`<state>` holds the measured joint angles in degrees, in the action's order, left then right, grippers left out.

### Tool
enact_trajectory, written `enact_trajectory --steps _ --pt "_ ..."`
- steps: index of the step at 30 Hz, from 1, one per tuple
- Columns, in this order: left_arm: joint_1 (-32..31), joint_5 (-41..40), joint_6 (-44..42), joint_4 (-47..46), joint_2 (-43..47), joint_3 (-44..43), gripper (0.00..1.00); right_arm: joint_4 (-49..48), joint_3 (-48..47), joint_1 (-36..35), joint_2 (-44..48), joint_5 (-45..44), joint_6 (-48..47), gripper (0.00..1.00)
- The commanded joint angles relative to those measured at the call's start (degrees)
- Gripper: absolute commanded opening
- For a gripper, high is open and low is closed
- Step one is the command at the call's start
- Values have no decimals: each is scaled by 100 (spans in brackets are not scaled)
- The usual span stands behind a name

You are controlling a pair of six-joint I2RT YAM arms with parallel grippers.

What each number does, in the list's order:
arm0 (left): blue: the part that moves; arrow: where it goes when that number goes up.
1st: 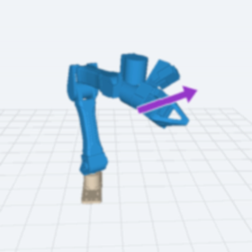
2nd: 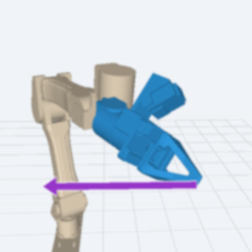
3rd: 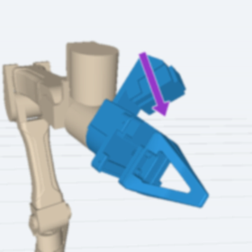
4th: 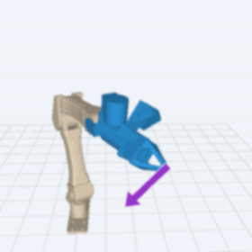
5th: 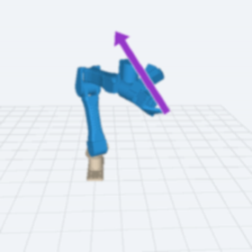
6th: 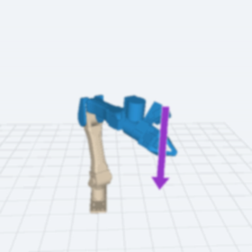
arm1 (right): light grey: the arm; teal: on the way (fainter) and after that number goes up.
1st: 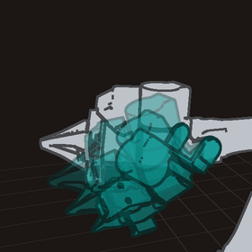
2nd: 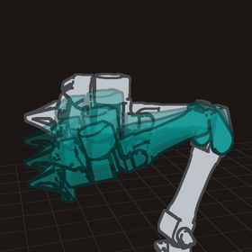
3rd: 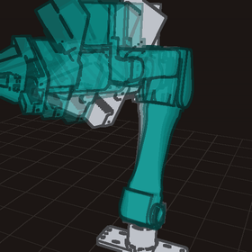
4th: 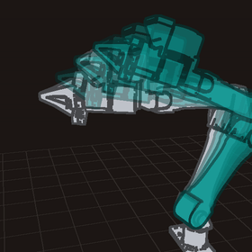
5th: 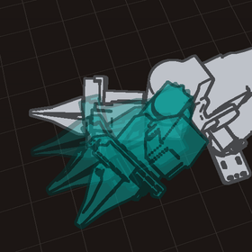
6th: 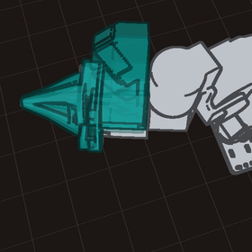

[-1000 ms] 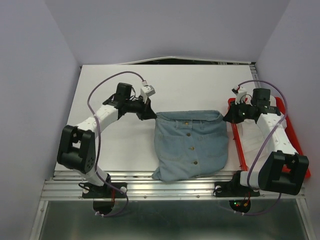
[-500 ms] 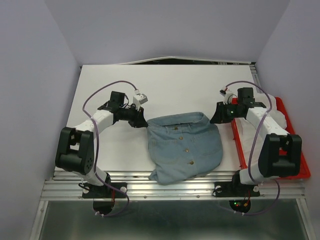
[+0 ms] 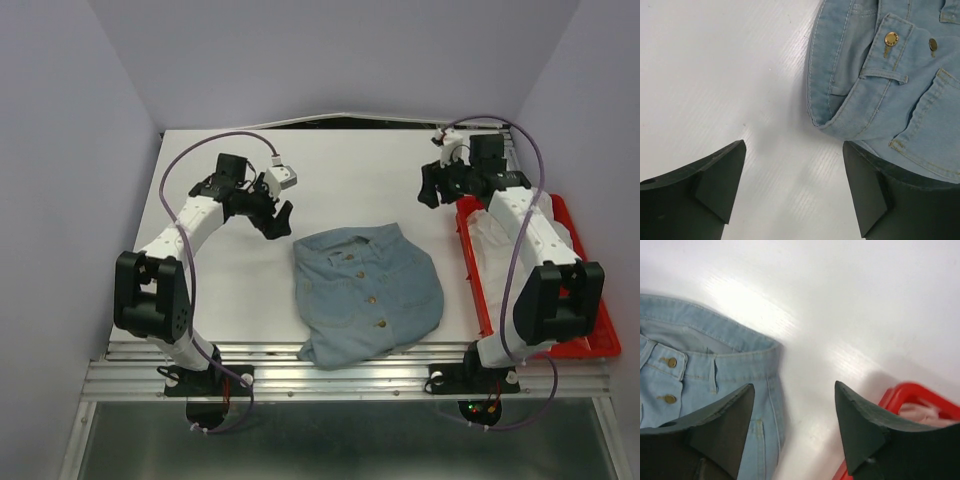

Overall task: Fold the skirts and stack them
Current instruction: Flatten the skirt out

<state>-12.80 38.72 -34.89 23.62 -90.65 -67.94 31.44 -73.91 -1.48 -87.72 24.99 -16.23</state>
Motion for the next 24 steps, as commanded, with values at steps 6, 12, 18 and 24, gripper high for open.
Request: enact_trajectory --steps 6,12,18,24 --pt "-390 -241 492 -436 65 123 91 -85 -414 -1206 -955 -820 -495 61" --pt "-1049 -593 -227 -298 -48 -52 88 -297 -545 -1276 -1607 -961 -469 60" --pt "-1295 -602 -448 -41 -655 -369 86 -165 -756 -1276 -2029 -725 -443 59" --pt "-1340 -646 -641 116 -936 -456 86 -86 -800 -1276 -2126 -356 -364 30"
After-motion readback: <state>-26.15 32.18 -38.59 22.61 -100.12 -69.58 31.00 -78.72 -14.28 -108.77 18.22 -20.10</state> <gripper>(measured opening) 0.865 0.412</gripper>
